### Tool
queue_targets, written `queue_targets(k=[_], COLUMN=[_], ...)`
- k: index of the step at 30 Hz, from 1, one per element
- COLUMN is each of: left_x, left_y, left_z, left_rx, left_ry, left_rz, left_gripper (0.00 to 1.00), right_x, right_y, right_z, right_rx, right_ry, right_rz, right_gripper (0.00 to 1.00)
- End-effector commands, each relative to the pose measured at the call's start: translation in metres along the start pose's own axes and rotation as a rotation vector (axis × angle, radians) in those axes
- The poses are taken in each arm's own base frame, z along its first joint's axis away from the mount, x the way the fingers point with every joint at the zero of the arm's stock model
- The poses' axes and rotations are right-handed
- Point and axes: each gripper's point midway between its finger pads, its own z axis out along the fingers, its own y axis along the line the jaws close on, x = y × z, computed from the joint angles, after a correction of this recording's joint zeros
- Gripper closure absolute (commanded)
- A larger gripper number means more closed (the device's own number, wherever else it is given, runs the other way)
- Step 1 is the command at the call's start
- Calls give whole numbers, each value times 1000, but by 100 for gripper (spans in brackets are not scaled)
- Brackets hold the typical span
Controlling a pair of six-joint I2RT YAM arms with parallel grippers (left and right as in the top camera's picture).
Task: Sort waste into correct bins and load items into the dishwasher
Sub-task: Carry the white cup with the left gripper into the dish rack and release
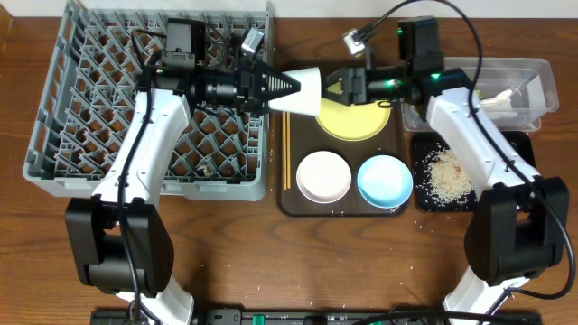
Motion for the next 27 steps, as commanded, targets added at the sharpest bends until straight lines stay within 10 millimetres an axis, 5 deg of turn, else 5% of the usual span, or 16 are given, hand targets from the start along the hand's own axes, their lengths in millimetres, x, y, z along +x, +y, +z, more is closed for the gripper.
queue_targets(k=[1,4,7,14,19,27], left_x=[-23,-31,-27,12,43,64], left_y=[17,33,41,42,62,98], left_z=[-18,-36,-76,-141,-140,-112], left_rx=[-245,-448,-758,-1168,-1361,-1444], left_ry=[-158,-266,-394,-465,-329,-136], left_rz=[-21,-27,-50,-105,-138,-175], left_gripper=[59,58,57,57,57,57], right_x=[-9,-2,14,30,41,53], right_y=[-45,-69,-87,-99,-98,-95], right_z=[-31,-47,-57,-65,-65,-59], right_rx=[154,259,368,543,632,643], right_ry=[-65,-64,-27,17,55,101], right_rz=[25,69,111,141,140,154], right_gripper=[30,27,24,23,22,22])
